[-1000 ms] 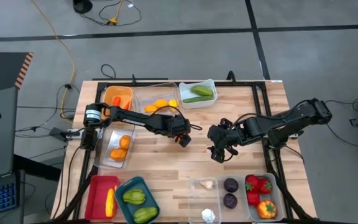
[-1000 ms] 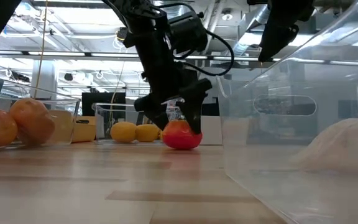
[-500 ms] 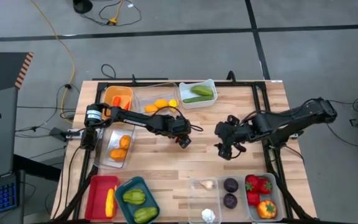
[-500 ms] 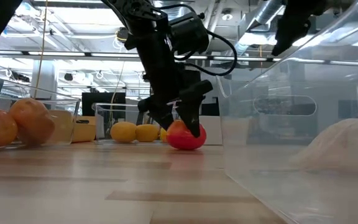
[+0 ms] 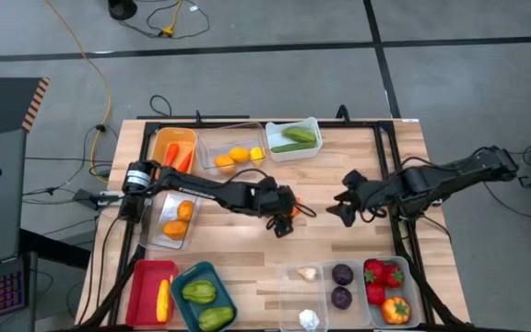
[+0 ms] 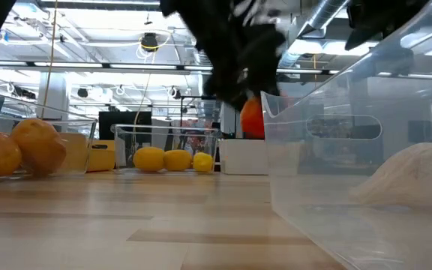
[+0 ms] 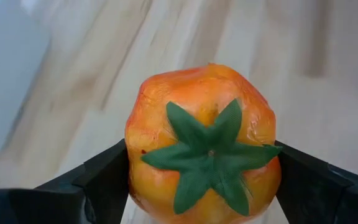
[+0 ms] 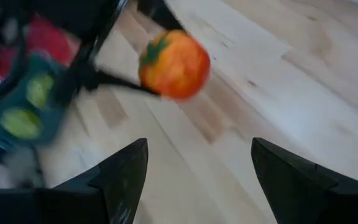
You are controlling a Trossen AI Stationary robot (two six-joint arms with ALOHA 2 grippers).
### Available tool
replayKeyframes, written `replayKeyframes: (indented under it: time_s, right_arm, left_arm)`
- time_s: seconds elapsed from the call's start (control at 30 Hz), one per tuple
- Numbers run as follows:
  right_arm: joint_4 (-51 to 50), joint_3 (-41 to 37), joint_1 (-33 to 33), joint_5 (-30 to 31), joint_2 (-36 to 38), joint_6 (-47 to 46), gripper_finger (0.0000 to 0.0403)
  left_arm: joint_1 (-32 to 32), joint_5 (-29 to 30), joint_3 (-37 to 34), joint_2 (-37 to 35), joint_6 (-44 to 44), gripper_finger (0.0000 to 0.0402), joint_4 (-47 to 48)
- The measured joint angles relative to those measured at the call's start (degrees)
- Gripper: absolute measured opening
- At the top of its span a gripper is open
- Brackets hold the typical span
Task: Sort produce into baskets
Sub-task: Put the orange tomato into the gray bin
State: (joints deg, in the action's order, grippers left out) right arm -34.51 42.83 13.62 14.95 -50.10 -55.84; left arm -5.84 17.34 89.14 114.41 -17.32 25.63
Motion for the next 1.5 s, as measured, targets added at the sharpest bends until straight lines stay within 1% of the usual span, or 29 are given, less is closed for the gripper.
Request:
replayKeyframes:
  time_s: [0.1,0.27,0.47,0.63,0.8,0.97,1.2,1.4,1.5]
  right_arm:
    - [3.4,-0.3,-0.3,-0.1,0.8,-4.1,0.0314]
    - [10.1,-0.3,-0.2,-0.5,-0.2,-4.2,0.0314]
    - [16.6,-0.3,-0.2,-5.1,-3.2,-4.2,0.0314]
    - [21.3,-0.3,-0.2,-8.6,-5.6,-4.2,0.0314]
    - [22.8,-0.3,-0.2,-11.1,-7.3,-4.2,0.0314]
    - [22.8,-0.3,-0.2,-13.4,-7.2,-4.2,0.0313]
    - [22.4,-0.3,-0.3,-16.7,-7.3,-6.0,0.0312]
    - [22.5,-0.2,-0.3,-21.1,-7.2,-7.9,0.0312]
    - [22.5,-0.2,-0.2,-21.4,-7.2,-8.6,0.0312]
  left_arm:
    - [-2.4,2.3,3.2,0.0,3.5,0.0313,-0.1]
    - [-5.4,5.2,7.5,0.0,7.5,0.0313,-0.7]
    - [-6.7,6.3,10.8,-0.1,9.6,0.0314,-1.4]
    - [-6.8,5.9,11.3,-0.1,9.6,0.0314,-1.4]
    - [-6.9,5.5,11.3,-0.1,9.6,0.0314,-1.0]
    - [-7.1,5.4,11.3,-0.1,11.1,0.0314,-1.2]
    - [-7.6,5.0,11.3,-0.1,15.2,0.0314,-1.4]
    - [-8.7,5.4,11.3,-0.1,18.5,0.0314,-2.9]
    - [-8.8,5.4,11.2,-0.1,19.2,0.0314,-3.5]
